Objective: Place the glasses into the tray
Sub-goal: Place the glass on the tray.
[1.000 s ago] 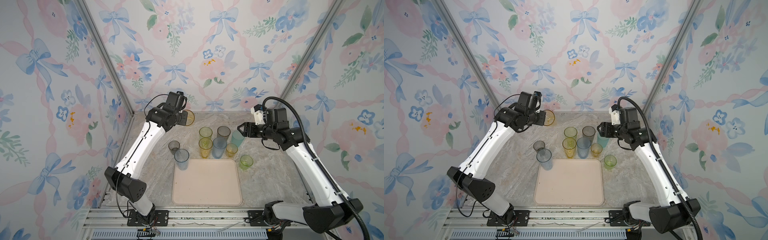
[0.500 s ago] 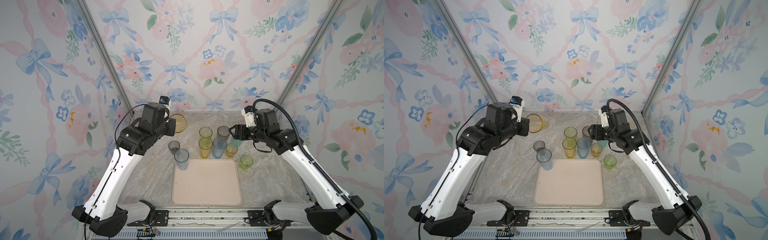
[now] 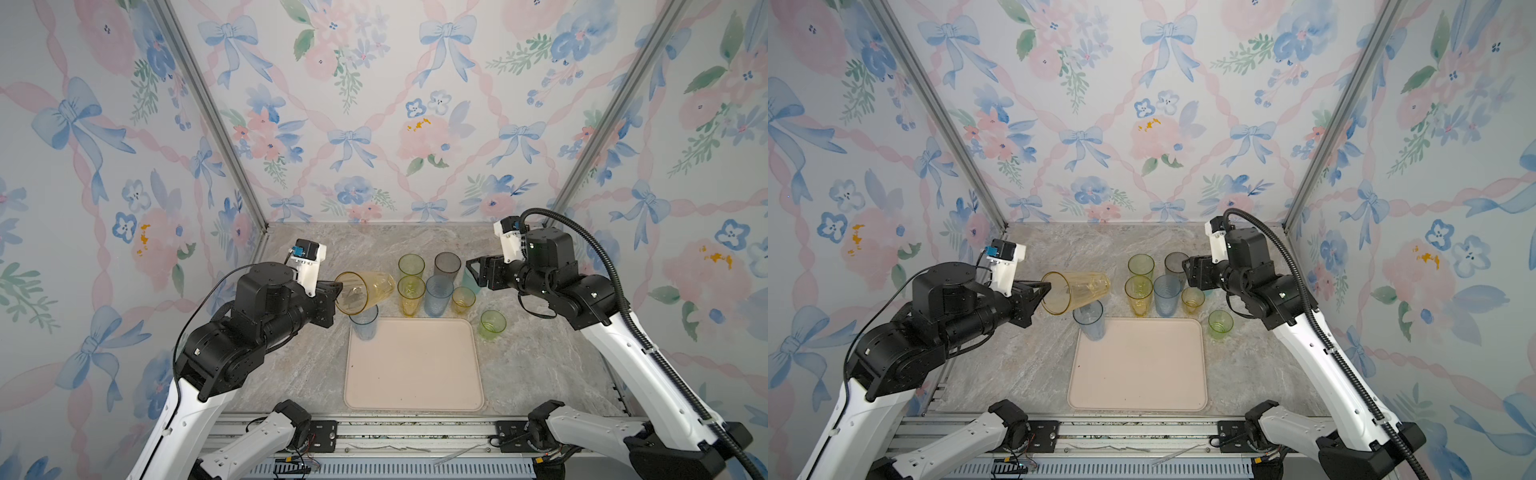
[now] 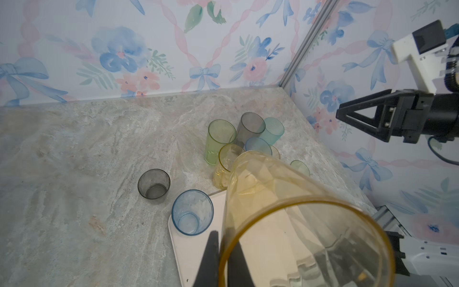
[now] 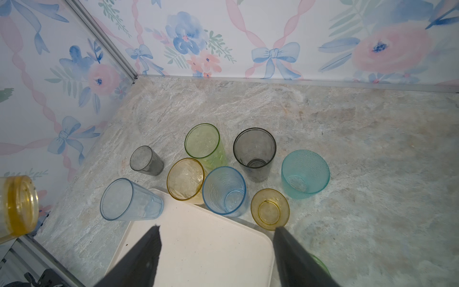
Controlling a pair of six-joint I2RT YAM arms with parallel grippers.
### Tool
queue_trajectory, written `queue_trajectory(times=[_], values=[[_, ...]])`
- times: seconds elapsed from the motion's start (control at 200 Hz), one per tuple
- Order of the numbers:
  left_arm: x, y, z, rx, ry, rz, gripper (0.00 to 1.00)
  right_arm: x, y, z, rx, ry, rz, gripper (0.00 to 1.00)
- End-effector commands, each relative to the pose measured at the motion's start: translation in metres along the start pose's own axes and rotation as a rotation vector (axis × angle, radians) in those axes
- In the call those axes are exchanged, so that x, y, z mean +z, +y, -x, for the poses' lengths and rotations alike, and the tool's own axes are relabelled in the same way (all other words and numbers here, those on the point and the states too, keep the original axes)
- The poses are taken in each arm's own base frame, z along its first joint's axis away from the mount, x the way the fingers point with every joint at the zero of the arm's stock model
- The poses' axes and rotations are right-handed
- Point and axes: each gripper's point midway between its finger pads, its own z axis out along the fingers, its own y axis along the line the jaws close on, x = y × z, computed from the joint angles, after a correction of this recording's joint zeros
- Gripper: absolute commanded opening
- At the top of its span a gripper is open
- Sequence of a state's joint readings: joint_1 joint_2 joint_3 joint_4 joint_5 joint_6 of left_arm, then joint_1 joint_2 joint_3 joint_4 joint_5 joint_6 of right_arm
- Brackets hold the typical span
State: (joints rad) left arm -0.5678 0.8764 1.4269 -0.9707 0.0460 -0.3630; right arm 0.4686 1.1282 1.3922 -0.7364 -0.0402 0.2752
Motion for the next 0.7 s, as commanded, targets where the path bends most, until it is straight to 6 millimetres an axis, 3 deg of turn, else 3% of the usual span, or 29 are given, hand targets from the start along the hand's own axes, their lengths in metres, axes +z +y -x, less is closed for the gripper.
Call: queue_trajectory(times=[0.0, 0.16, 0.37, 0.695], values=[[0.022, -0.012, -0.032, -0.02, 0.141, -0.07, 0.0, -0.011, -0.007, -0.006, -0.022, -0.004, -0.008, 0.74], [0.045, -0.022, -0.072, 0.024, 0.306, -0.018, 0.0, -0.019, -0.015, -0.011, -0.012, 0.001, -0.018, 0.75], [0.048, -0.032, -0.11, 0.038, 0.449, 0.054, 0.0, -0.021, -0.021, -0.013, -0.007, 0.008, -0.017, 0.75], [0.053, -0.001, -0.155, -0.038, 0.578, 0.278, 0.0, -0.014, -0.019, -0.013, -0.002, 0.02, 0.005, 0.75]])
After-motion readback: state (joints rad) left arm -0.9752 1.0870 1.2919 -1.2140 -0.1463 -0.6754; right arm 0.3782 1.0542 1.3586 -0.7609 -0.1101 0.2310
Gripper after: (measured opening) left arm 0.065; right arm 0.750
